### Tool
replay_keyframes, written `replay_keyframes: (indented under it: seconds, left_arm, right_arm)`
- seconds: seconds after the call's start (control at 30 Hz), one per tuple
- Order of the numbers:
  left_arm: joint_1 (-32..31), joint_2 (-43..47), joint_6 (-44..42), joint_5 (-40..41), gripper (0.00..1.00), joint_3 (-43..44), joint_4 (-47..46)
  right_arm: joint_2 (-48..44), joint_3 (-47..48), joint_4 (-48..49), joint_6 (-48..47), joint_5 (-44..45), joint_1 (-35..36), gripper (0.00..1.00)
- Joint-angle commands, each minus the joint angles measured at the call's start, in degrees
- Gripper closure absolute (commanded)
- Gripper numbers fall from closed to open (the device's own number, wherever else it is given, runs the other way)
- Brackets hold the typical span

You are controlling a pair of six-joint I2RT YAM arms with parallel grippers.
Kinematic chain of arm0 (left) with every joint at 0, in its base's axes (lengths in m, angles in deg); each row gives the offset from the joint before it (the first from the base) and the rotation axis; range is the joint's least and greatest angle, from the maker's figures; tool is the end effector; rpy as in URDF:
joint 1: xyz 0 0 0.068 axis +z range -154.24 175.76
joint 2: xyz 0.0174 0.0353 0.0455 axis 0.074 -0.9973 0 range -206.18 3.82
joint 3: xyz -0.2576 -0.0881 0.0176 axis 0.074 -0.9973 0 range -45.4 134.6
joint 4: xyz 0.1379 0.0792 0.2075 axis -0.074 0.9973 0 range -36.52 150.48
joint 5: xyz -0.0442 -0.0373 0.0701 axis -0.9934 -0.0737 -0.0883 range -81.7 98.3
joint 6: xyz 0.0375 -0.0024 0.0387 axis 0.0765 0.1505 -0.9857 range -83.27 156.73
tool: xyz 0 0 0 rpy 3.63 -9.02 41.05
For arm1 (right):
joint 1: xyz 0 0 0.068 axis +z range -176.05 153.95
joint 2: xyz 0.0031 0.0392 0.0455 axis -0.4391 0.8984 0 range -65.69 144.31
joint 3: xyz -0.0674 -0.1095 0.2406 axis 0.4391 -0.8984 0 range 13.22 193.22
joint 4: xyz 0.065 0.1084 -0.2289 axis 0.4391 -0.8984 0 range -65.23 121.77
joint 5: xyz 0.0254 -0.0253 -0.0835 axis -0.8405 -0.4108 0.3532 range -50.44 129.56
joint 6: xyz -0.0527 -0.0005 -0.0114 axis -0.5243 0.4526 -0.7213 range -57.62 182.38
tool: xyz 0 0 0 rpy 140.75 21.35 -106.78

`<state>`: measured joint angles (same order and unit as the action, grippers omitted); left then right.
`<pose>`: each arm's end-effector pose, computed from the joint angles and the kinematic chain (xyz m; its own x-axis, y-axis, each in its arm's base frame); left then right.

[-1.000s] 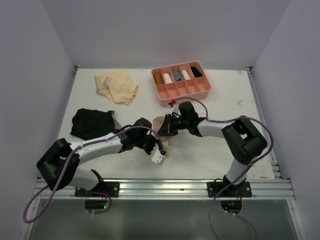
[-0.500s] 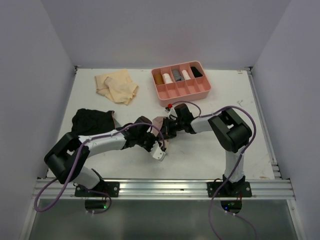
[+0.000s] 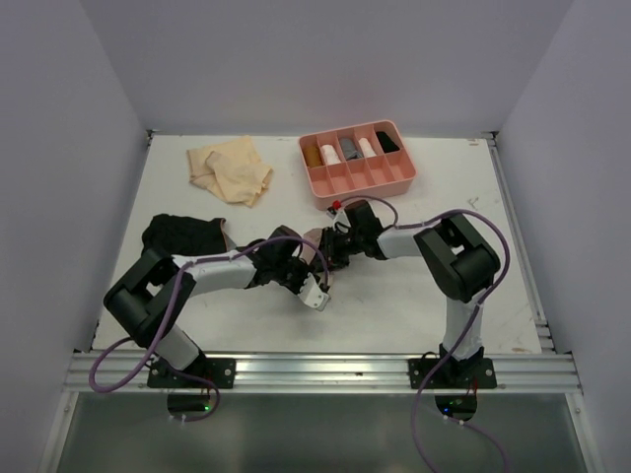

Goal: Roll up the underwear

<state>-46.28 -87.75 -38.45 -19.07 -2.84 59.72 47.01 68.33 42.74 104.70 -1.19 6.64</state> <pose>0.2069 -0.2087 0.1451 0.6069 0.6087 -0.5110 0.7919 -0.4080 0.4544 0.3015 0.2212 0.1089 -0.9818 -0.0239 -0.1883 -0.1695 0.5566 0.8133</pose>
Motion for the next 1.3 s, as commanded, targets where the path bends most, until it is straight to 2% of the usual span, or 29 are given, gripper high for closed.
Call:
replay_keyframes:
  seconds: [0.0,0.17,0.3,0.5,0.8,0.97,1.13,1.27]
  left_arm:
    - [0.6,-1.1,-1.8,-0.4,0.96,0.9,-2.9]
    - [0.6,-1.0,-2.0,0.0,0.86,1.1,-2.7]
    - [0.7,0.2,-1.2,0.7,0.76,1.4,-2.8]
    - [2.0,2.7,2.4,0.1,0.66,3.4,-2.6]
    - [2.5,6.8,7.8,0.4,0.62,6.5,-1.9]
    - [6.4,8.2,14.0,-0.1,0.64,8.3,-0.4]
    - [11.4,14.3,16.2,-5.8,0.65,8.0,6.7]
    - [11.4,17.9,15.8,-10.9,0.63,5.6,10.8]
  right_arm:
    - [-5.8,3.9,-4.0,-1.7,2.7,-1.4,0.78]
    - [-10.0,6.5,-9.0,-1.4,3.9,-3.9,0.78]
    - [-13.7,8.3,-14.4,-1.9,4.1,-4.7,0.82]
    - [-18.7,1.7,-14.2,-0.4,3.1,-4.7,0.85]
    - [-23.9,-5.1,-12.0,1.6,2.1,-4.7,0.89]
    - [-25.0,-6.8,-9.1,4.2,0.1,-4.0,0.89]
    - [-20.9,-7.2,-2.6,7.8,-3.2,-0.2,0.90]
    - [-16.1,-9.5,6.0,11.8,-3.5,1.4,0.91]
